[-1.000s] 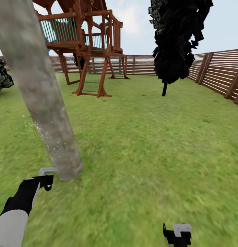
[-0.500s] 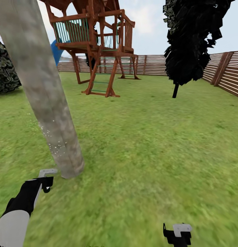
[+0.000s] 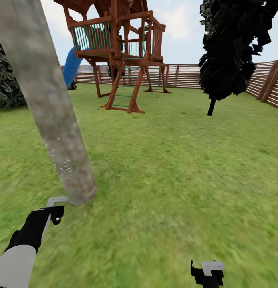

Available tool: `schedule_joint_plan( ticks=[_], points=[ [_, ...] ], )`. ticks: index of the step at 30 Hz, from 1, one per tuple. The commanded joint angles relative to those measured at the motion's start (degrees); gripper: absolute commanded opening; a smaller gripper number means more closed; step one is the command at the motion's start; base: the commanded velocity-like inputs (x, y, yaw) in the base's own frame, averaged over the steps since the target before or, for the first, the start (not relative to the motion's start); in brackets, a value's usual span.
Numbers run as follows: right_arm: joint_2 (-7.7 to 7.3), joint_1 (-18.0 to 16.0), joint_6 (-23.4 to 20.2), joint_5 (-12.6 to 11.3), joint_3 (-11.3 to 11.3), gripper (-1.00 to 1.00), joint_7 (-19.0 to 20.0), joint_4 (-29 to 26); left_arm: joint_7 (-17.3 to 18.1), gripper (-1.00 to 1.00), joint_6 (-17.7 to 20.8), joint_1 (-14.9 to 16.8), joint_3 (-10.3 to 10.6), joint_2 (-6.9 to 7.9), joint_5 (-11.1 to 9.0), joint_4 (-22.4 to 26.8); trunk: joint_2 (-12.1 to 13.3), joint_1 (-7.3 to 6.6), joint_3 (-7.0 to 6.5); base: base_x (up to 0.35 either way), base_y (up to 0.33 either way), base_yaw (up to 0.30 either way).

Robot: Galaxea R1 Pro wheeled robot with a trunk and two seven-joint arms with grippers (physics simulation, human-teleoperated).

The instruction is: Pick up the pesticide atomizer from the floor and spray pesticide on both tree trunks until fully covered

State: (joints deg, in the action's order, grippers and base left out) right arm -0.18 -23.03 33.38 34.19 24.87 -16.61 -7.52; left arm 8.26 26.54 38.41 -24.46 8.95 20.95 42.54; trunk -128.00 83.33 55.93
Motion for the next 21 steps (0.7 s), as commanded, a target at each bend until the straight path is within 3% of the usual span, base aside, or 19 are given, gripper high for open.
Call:
schedule_joint_plan(
  ticks=[1, 5, 21],
  points=[
    [0.0, 0.0, -0.01, 0.0, 0.0, 1.0, 0.0, 0.01, 0.0, -1.0, 0.0, 0.0, -0.03, 0.01, -0.02, 0.0, 0.0, 0.0, 0.0, 0.0, -0.268, 0.276],
    [0.0, 0.0, -0.02, 0.0, 0.0, 1.0, 0.0, 0.04, 0.0, -1.0, -0.07, 0.0, -0.06, 0.09, 0.05, 0.44, 0.0, 0.0, 0.0, 0.0, -0.268, 0.202],
    [0.09, 0.0, 0.02, 0.0, 0.0, 1.0, 0.0, 0.05, -0.07, -1.0, -0.16, -0.09, 0.06, 0.15, 0.51, 0.18, 0.0, 0.0, 0.0, 0.034, -0.265, 0.024]
  ],
)
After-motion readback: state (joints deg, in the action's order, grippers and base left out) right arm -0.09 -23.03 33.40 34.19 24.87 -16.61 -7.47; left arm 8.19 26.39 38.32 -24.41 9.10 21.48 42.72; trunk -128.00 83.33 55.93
